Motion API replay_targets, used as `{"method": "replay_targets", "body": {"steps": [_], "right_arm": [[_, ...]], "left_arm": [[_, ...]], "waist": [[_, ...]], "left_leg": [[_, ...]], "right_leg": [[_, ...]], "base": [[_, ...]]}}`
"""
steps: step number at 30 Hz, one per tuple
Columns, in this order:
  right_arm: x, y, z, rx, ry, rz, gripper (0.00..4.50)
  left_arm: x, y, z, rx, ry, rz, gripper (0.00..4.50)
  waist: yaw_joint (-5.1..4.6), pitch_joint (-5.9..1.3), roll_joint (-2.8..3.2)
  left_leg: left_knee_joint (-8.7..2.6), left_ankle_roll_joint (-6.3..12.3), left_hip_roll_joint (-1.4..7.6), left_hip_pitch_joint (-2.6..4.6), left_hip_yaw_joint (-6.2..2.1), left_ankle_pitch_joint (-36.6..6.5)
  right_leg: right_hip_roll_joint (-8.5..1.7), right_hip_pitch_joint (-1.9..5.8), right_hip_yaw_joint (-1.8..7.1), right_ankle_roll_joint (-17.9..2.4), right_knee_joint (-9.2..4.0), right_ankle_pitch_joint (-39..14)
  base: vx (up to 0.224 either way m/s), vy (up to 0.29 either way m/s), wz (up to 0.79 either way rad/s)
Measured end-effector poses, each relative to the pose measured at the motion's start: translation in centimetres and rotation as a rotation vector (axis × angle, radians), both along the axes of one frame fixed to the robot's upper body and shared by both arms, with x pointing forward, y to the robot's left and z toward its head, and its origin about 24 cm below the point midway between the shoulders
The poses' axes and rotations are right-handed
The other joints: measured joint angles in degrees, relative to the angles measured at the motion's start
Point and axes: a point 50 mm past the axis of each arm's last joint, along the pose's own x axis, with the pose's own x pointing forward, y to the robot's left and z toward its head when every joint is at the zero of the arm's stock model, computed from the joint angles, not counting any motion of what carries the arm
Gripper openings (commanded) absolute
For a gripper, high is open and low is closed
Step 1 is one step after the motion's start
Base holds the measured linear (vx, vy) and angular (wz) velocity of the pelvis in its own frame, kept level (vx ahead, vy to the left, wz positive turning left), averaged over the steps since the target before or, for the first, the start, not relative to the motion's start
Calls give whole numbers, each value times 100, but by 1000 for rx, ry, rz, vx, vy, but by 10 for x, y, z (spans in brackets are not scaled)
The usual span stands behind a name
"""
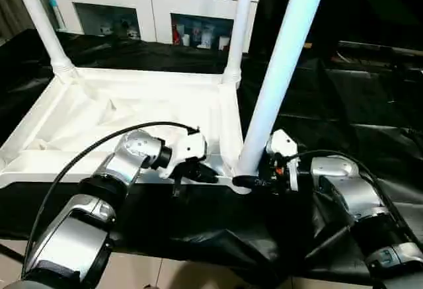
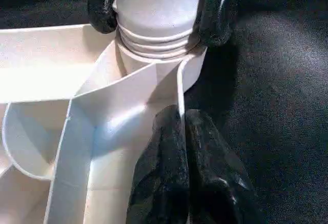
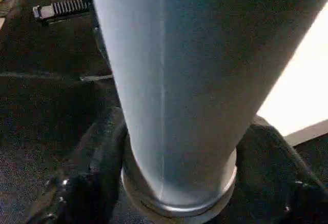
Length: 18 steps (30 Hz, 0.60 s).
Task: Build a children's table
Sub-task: Rotate leg to tighten
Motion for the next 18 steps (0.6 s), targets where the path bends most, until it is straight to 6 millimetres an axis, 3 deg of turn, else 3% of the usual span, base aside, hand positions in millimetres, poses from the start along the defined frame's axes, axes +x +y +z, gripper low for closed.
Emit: {"method": "replay_targets", "body": {"steps": [10, 18], "right_arm": [[1, 2, -2, 22, 25, -49, 264], [18, 18, -16, 130, 33, -473, 263]], "left_arm": [[0, 1, -1, 0, -12, 15, 0], [17, -12, -3, 6, -96, 230, 0]], "waist": [[-7, -2, -7], [-133, -7, -25]], "left_leg": [[1, 0, 0, 4, 0, 0], [10, -4, -12, 12, -4, 2]], "right_leg": [[0, 7, 1, 2, 0, -1], [1, 11, -1, 33, -16, -16]], "base": [[0, 0, 0], [0, 0, 0]]}}
